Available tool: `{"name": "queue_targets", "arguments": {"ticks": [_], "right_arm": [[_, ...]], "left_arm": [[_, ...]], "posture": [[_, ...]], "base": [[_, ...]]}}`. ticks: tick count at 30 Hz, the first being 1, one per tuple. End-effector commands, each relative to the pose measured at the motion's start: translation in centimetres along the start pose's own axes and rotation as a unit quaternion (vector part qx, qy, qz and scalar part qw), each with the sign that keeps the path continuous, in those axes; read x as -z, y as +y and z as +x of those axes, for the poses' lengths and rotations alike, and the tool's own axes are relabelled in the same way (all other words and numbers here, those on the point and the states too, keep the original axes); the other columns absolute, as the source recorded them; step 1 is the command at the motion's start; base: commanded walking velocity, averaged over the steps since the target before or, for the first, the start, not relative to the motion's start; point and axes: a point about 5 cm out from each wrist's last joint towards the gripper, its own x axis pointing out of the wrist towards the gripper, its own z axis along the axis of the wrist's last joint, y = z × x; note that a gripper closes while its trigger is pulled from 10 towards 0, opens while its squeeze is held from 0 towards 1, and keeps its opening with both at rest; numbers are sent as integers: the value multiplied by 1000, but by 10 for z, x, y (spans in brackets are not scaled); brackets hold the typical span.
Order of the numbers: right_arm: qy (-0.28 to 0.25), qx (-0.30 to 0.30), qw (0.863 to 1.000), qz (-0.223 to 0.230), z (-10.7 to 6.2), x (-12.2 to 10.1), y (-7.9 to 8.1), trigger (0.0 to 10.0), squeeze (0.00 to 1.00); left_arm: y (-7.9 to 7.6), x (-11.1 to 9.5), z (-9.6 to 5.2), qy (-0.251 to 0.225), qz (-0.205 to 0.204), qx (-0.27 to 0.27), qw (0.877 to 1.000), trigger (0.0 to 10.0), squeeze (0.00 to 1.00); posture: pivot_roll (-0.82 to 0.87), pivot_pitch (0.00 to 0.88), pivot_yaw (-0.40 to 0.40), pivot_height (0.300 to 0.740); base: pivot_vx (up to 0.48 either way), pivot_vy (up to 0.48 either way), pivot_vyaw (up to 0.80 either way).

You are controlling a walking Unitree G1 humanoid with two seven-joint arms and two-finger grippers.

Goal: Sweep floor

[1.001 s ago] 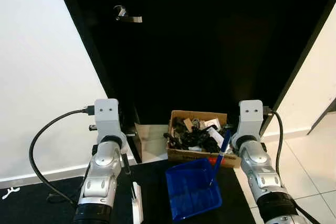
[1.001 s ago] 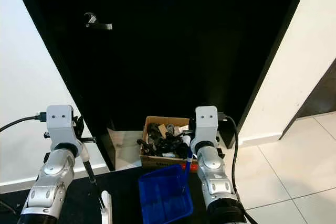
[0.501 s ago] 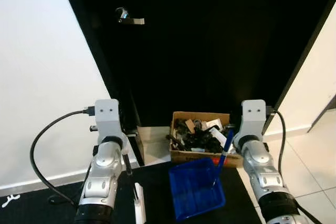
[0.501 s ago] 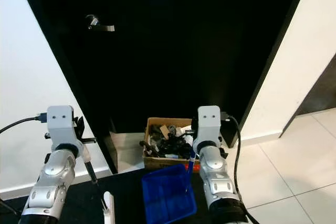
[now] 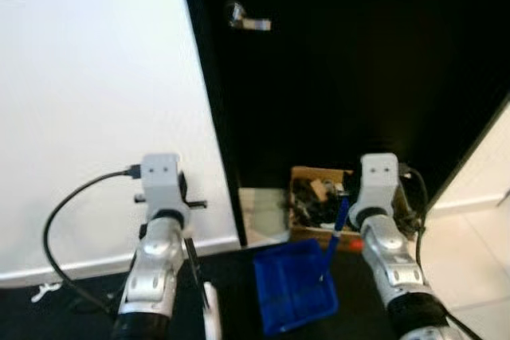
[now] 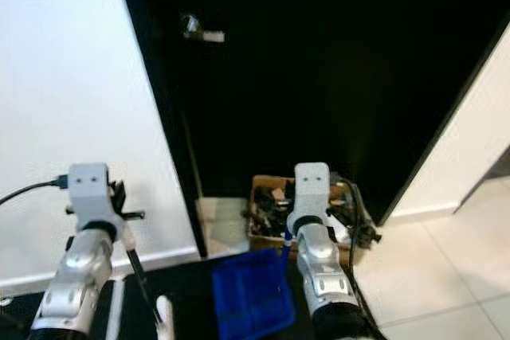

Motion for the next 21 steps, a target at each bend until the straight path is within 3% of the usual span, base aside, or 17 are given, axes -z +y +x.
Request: {"name": "queue_targets", "arguments": {"ticks": [1, 21], "right_arm": [[-17, 0, 1000, 10, 1, -6, 1, 10000, 0], [-17, -5, 1000, 13, 1, -5, 2, 10000, 0]], "left_arm": [[1, -5, 0, -11, 14, 0, 1000, 10000, 0], [2, -5, 0, -9, 14, 0, 1000, 10000, 0]], "posture": [[20, 60, 62, 740], [22, 61, 65, 740]], "base": [[0, 390, 0], [0, 383, 0]]}}
